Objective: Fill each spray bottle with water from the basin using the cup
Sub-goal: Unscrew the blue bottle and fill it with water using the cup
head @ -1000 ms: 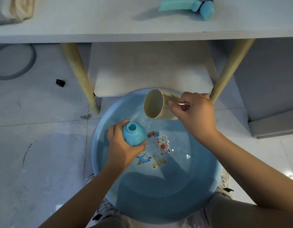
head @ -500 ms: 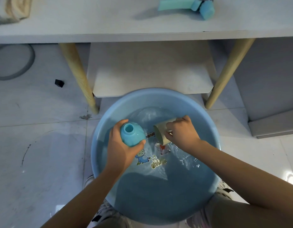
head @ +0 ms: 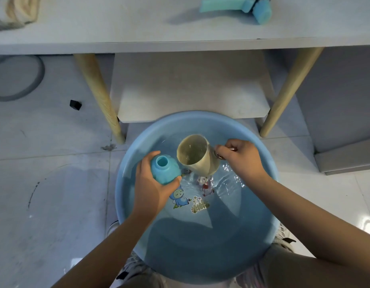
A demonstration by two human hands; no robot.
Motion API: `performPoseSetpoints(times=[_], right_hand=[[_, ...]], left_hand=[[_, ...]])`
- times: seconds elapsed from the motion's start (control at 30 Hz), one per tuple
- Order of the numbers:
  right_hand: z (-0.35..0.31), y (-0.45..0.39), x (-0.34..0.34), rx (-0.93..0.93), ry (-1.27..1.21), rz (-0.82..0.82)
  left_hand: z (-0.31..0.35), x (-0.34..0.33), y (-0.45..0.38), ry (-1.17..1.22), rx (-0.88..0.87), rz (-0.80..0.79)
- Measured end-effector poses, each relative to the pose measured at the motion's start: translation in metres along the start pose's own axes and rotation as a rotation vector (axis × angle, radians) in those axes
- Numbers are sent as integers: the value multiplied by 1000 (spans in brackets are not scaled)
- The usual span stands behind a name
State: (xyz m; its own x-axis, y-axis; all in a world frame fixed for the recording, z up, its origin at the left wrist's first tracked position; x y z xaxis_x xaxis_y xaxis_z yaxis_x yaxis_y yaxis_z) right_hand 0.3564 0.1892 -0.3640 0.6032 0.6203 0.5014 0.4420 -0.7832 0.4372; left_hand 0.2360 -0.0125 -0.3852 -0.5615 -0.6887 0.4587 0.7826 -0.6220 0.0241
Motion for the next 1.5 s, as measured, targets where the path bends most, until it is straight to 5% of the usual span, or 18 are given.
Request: performPoseSetpoints(times=[0.67, 1.5], right_hand=[[-91, 55, 27, 872, 260, 301], [-101, 66, 29, 1145, 344, 401]], left_hand=[[9, -7, -1, -26, 6, -89], [8, -8, 0, -3, -10, -97]])
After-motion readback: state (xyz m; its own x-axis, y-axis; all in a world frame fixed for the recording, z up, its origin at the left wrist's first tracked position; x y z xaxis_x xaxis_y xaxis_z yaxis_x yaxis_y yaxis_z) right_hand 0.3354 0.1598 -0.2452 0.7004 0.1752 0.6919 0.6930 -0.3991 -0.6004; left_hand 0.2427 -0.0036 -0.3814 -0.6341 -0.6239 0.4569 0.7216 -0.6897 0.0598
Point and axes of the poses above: each hand's wrist, its own y-axis away from the middle knuckle, its own x-axis out of the back of the hand, z = x × y, the point moved 4 cm from there along -y, towards the middle knuckle, and after that the axes turned 10 degrees about -x, right-handed, at the moved point
